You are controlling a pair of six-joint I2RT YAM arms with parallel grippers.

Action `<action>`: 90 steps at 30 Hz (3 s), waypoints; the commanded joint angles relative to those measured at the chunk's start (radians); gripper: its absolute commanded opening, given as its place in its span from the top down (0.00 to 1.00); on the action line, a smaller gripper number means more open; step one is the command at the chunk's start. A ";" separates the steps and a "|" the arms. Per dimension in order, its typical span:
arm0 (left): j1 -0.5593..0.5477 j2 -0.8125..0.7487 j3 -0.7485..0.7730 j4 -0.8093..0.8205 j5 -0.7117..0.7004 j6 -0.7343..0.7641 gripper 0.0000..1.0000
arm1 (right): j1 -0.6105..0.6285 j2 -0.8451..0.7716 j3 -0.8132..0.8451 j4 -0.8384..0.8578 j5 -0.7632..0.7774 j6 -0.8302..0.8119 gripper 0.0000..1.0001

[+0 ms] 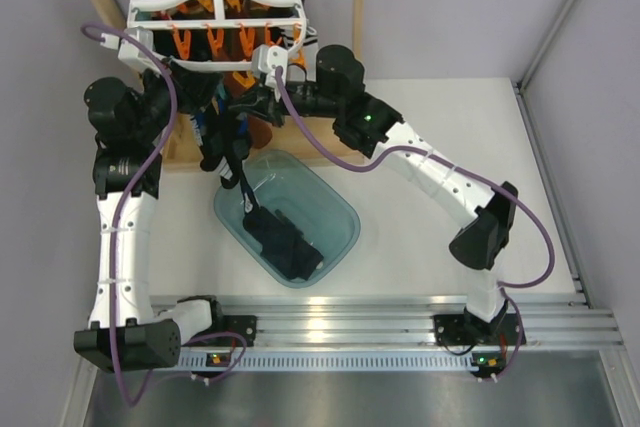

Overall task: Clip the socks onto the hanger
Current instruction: Clamp the sock onto the hanger, then open the clamp at the hanger.

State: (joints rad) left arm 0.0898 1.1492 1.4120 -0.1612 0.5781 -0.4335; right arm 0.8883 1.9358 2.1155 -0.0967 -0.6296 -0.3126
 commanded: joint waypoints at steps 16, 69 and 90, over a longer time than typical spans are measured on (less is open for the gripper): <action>-0.002 -0.066 0.047 0.035 -0.052 -0.086 0.36 | 0.023 -0.078 0.006 0.160 0.019 0.066 0.96; -0.002 -0.137 -0.059 0.124 0.128 -0.212 0.46 | -0.060 -0.078 -0.146 0.256 0.311 0.222 0.50; -0.001 -0.140 -0.059 0.094 0.094 -0.217 0.43 | -0.063 -0.032 -0.080 0.374 0.047 0.340 0.45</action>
State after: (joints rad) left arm 0.0891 1.0191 1.3537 -0.0978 0.6865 -0.6495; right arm 0.8261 1.9141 1.9881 0.2073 -0.5617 0.0048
